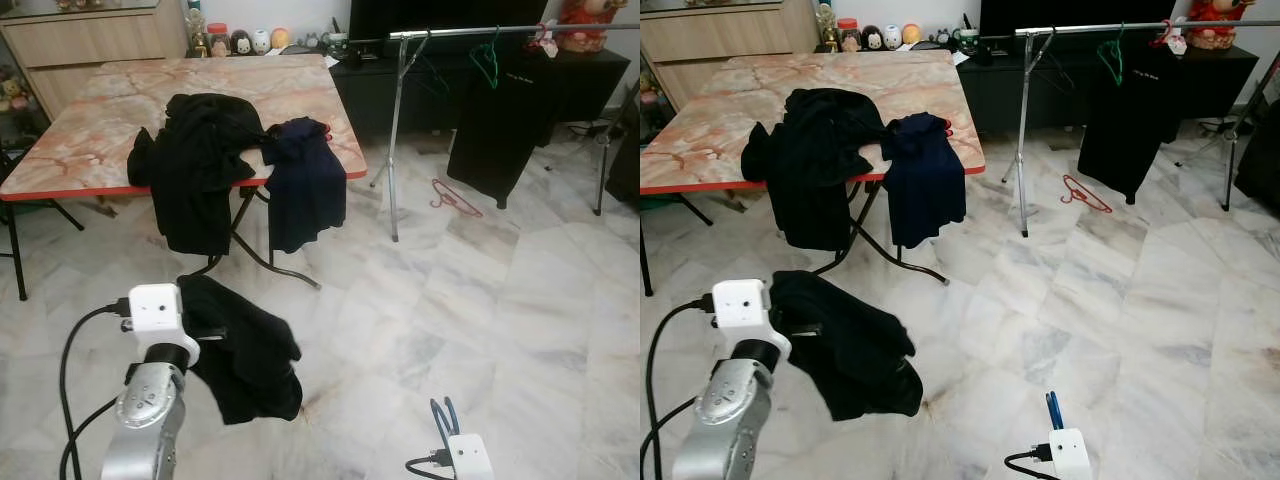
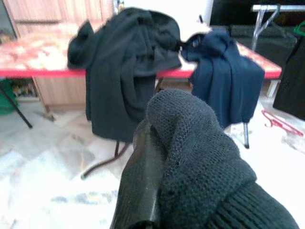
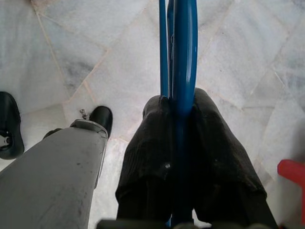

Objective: Hang hanger

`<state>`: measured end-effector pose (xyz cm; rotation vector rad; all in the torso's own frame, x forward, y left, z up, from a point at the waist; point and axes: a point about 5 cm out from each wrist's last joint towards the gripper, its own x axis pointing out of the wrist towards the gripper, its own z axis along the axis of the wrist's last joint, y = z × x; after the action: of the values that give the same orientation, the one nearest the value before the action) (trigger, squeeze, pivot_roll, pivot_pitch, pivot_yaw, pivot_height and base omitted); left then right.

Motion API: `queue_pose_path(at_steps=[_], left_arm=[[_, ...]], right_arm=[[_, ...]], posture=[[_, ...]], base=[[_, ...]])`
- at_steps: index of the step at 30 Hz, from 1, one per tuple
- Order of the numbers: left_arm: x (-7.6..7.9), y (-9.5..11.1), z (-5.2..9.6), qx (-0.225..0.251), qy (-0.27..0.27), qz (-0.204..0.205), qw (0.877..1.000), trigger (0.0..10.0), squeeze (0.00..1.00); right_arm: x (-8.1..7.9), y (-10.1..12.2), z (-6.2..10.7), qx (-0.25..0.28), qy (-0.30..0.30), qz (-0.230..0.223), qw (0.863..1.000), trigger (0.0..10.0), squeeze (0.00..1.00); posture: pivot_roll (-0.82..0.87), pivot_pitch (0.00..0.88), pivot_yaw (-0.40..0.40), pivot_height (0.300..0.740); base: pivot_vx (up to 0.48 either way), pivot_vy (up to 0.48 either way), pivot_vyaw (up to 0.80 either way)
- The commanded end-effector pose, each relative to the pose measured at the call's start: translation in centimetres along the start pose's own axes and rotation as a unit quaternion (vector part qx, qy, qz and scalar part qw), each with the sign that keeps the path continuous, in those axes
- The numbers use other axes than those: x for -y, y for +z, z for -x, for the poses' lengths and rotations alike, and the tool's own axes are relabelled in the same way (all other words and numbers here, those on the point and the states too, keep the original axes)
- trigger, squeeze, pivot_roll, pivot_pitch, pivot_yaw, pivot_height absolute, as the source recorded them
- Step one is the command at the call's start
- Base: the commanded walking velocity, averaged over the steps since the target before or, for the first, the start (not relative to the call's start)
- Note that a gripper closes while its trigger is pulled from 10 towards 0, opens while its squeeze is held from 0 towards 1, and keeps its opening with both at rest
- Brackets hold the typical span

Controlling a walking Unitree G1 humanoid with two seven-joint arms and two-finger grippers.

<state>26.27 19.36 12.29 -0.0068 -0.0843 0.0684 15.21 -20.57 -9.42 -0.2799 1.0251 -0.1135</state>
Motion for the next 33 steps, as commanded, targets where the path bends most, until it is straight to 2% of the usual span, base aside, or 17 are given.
queue_pose_path(at_steps=[1,9,22,33], left_arm=[[0.2,1.5,-0.6,0.029,-0.001,-0.006,1.0,10.0,0.0],[0.8,1.6,-0.9,0.03,-0.01,-0.001,0.999,10.0,0.0],[0.2,2.3,-1.7,0.041,0.003,-0.001,0.999,10.0,0.0],[0.6,2.6,-1.9,0.046,0.003,0.008,0.999,10.0,0.0]], right_arm=[[-0.3,-0.2,0.1,-0.005,0.006,0.003,1.0,10.0,0.0],[-0.9,0.3,0.0,0.006,0.018,0.013,1.0,10.0,0.0],[-1.3,0.1,0.1,0.002,0.032,0.025,0.999,10.0,0.0],[-1.7,0.1,0.1,0.0,0.043,0.017,0.999,10.0,0.0]], posture=[[0.0,0.0,0.0,0.74],[0.0,0.0,0.002,0.74],[0.02,0.0,-0.007,0.74],[0.02,0.0,-0.011,0.74]], base=[[0.307,0.0,0.0],[0.324,0.0,0.0],[0.338,0.0,0.0],[0.345,0.0,0.0]])
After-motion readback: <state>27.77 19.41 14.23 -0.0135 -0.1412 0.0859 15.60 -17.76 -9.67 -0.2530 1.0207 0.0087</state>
